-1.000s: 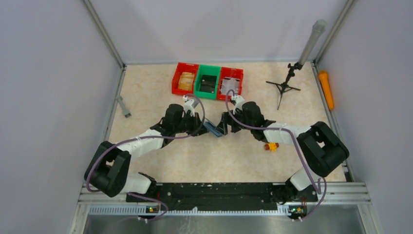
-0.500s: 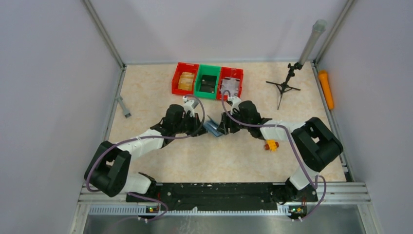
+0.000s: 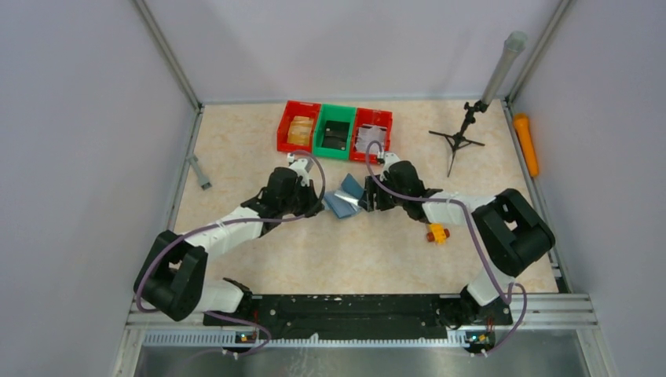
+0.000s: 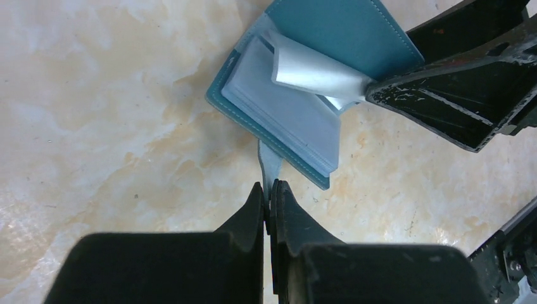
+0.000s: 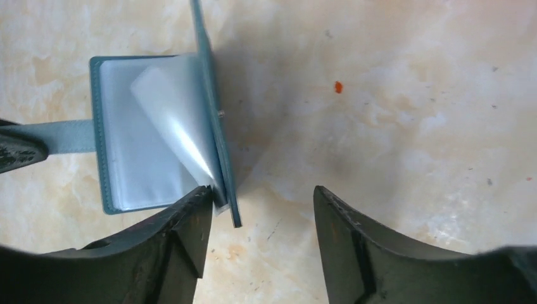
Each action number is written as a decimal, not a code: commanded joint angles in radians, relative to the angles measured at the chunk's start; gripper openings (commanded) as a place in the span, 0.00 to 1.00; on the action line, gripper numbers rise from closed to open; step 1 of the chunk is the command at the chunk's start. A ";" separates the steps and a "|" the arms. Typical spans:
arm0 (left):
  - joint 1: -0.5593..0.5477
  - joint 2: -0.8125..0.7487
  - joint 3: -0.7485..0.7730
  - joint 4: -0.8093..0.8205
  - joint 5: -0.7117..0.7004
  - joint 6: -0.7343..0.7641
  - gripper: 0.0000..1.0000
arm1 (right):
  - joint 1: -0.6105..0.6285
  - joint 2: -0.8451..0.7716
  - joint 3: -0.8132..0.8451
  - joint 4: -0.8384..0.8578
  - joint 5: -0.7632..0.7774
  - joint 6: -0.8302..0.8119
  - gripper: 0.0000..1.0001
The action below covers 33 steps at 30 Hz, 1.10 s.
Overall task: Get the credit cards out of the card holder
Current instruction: Open the card holder at the center of the board.
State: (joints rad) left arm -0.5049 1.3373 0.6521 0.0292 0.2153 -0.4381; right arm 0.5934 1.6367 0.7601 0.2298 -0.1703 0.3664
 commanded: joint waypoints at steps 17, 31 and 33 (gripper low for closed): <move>0.000 0.029 0.059 -0.007 0.041 0.045 0.02 | -0.094 0.020 0.031 -0.087 0.120 0.103 0.99; -0.003 0.074 0.067 0.029 0.176 0.060 0.03 | -0.106 -0.385 -0.224 0.184 0.199 0.048 0.99; -0.004 0.074 0.067 0.034 0.185 0.061 0.03 | -0.107 -0.441 -0.292 0.277 0.215 0.074 0.99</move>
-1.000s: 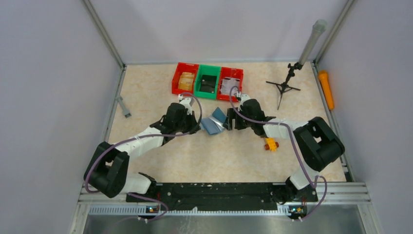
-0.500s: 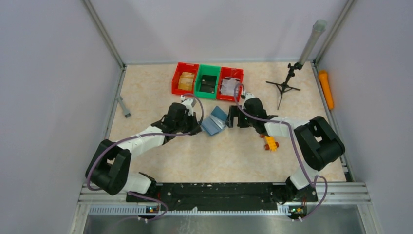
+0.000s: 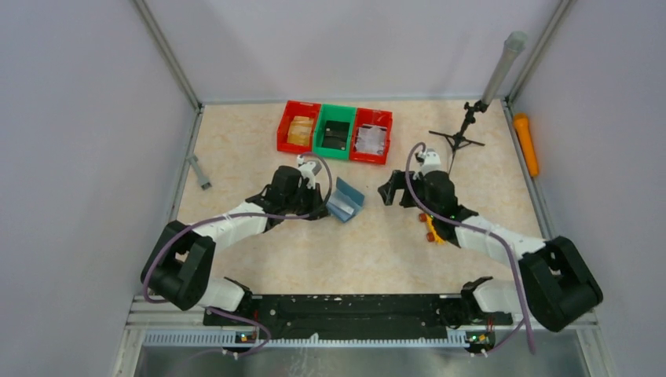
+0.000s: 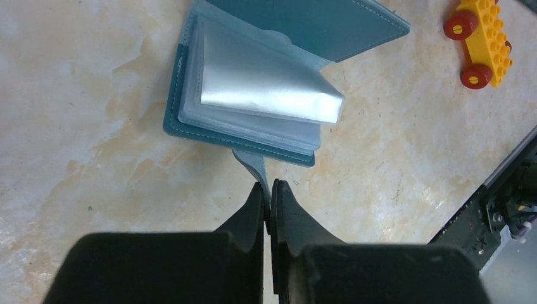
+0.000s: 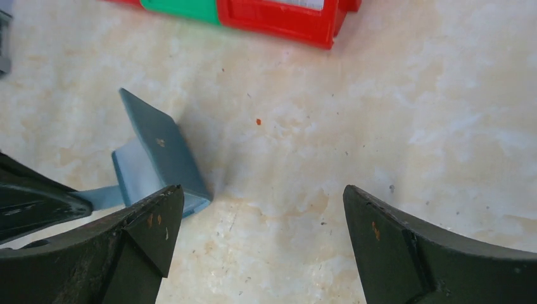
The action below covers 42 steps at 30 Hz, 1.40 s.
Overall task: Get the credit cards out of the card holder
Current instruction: Open the card holder at the center of the board.
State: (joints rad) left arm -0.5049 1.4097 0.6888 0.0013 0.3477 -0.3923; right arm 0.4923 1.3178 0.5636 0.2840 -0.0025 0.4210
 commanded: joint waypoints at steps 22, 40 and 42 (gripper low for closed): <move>-0.009 -0.050 0.014 0.049 -0.027 0.023 0.04 | 0.176 0.251 0.238 0.083 -0.214 -0.317 0.86; -0.003 -0.103 -0.016 0.031 -0.240 -0.031 0.09 | 0.192 0.313 0.222 0.008 -0.028 -0.210 0.12; 0.003 -0.090 -0.016 0.035 -0.229 -0.042 0.12 | 0.192 0.305 0.198 0.027 -0.055 -0.181 0.11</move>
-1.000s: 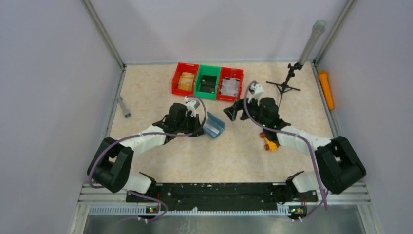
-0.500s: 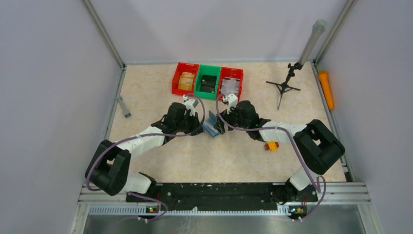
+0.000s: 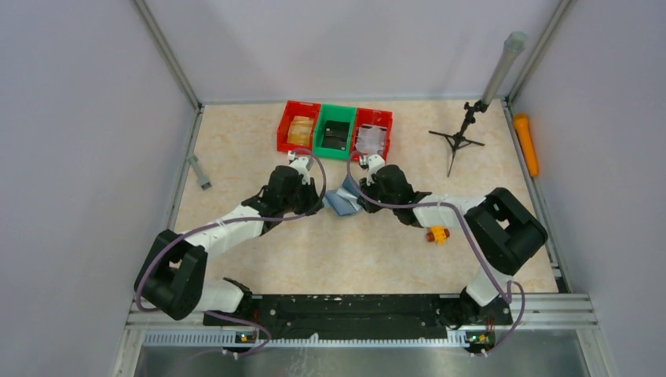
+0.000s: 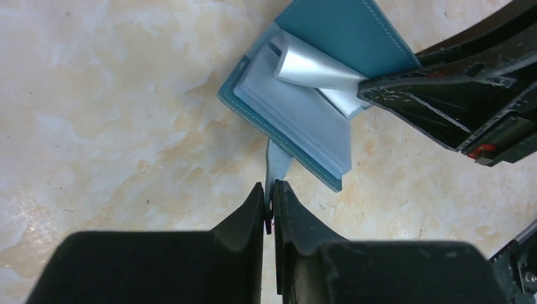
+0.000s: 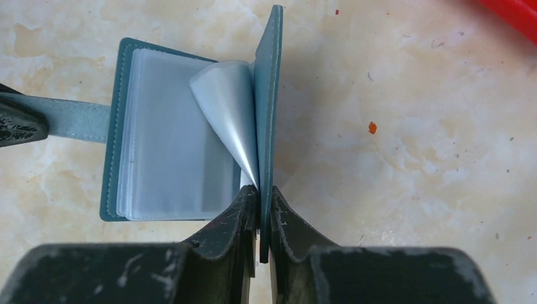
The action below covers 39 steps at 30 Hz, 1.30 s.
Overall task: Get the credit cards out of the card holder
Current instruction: Open the card holder at the center of the board.
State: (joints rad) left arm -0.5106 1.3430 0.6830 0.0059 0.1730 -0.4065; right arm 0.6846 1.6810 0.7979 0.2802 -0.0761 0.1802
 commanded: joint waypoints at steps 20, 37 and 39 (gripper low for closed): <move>0.147 0.341 0.025 0.230 0.473 -0.208 0.70 | -0.112 0.004 -0.085 0.148 -0.208 0.257 0.04; 0.169 0.266 -0.019 0.367 0.483 -0.215 0.11 | -0.111 -0.008 -0.107 0.218 -0.340 0.232 0.46; 0.170 0.262 -0.023 0.390 0.513 -0.218 0.10 | -0.107 -0.016 -0.108 0.217 -0.330 0.217 0.65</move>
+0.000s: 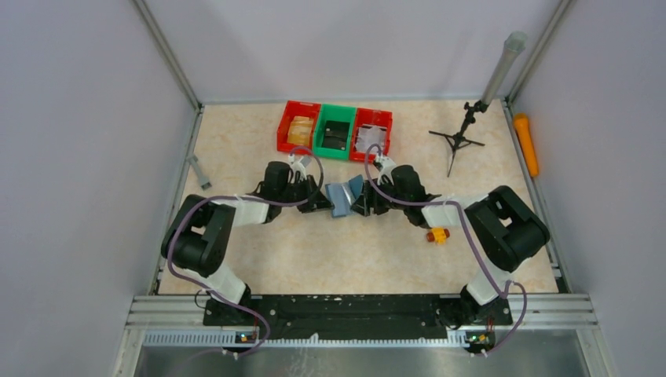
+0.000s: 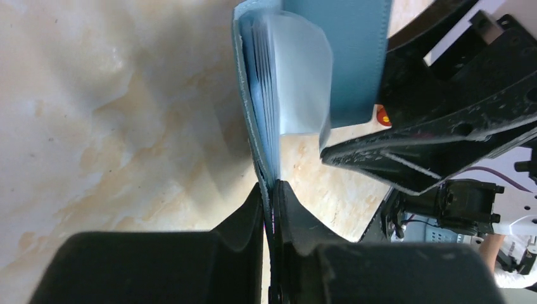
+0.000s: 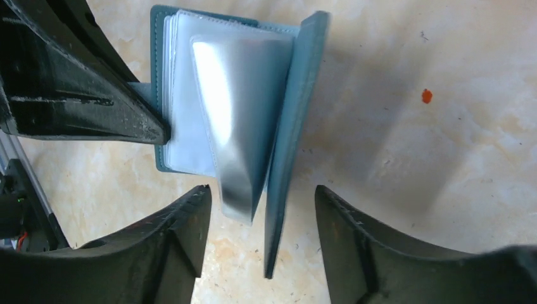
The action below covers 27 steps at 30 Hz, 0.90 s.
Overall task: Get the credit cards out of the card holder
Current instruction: Open the card holder at the center of the board.
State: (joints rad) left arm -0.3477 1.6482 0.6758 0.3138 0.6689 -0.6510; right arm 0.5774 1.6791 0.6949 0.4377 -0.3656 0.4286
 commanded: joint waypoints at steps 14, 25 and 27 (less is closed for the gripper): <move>-0.018 0.018 -0.010 0.211 0.185 -0.038 0.11 | 0.037 -0.030 -0.011 0.088 -0.038 -0.077 0.93; -0.038 0.021 0.010 0.160 0.167 -0.008 0.12 | 0.059 -0.003 0.022 0.050 -0.034 -0.100 0.91; -0.040 0.017 0.011 0.154 0.161 -0.005 0.12 | 0.063 -0.001 0.027 0.038 -0.027 -0.105 0.92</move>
State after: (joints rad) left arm -0.3813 1.6768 0.6525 0.4416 0.8188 -0.6785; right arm 0.6220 1.6741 0.6827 0.4698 -0.3901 0.3557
